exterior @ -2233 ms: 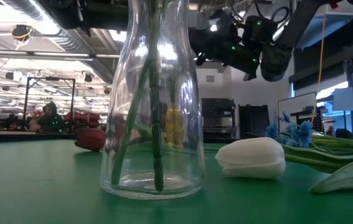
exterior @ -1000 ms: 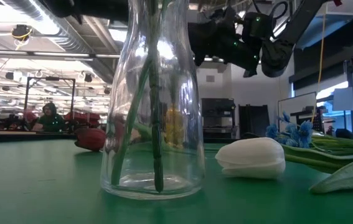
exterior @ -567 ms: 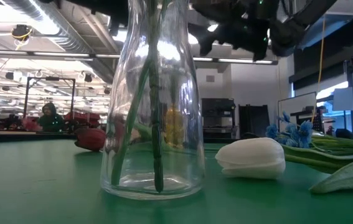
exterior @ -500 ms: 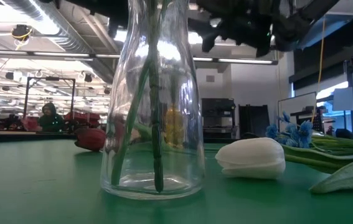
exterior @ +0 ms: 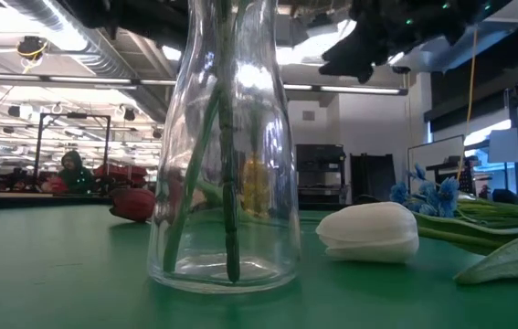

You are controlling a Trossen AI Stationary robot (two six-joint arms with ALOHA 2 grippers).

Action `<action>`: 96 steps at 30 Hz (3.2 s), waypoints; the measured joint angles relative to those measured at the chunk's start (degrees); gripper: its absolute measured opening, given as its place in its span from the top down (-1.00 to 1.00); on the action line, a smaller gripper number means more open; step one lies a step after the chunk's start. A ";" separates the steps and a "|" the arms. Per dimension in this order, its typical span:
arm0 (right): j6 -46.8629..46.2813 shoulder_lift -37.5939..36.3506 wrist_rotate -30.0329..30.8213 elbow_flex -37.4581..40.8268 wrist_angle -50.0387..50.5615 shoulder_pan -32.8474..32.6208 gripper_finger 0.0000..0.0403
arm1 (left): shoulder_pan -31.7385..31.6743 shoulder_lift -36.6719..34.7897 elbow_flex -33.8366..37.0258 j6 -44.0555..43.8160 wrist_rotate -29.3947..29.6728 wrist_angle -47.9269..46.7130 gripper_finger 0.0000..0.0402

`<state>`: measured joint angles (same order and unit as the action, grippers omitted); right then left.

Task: Sort flowers into vase by color
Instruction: Put the top white flower into the yellow vase, then put the blue flowers into the yellow vase

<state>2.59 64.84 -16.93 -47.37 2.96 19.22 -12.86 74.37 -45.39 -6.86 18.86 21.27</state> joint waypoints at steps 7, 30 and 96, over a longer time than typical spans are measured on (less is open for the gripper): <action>1.08 -2.83 7.46 0.02 7.59 -6.82 0.04 | -2.11 1.26 0.00 1.46 0.06 6.52 1.00; -5.39 -12.46 15.33 20.19 2.70 -13.97 0.04 | -5.01 7.08 -0.01 1.21 -1.91 9.23 1.00; -30.21 -16.22 20.86 11.36 34.85 -25.45 0.04 | 25.89 -14.67 3.72 -21.60 16.65 -41.17 -0.16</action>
<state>-27.61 48.62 3.92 -36.01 37.82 -6.22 13.03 59.70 -41.67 -28.46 35.51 -19.90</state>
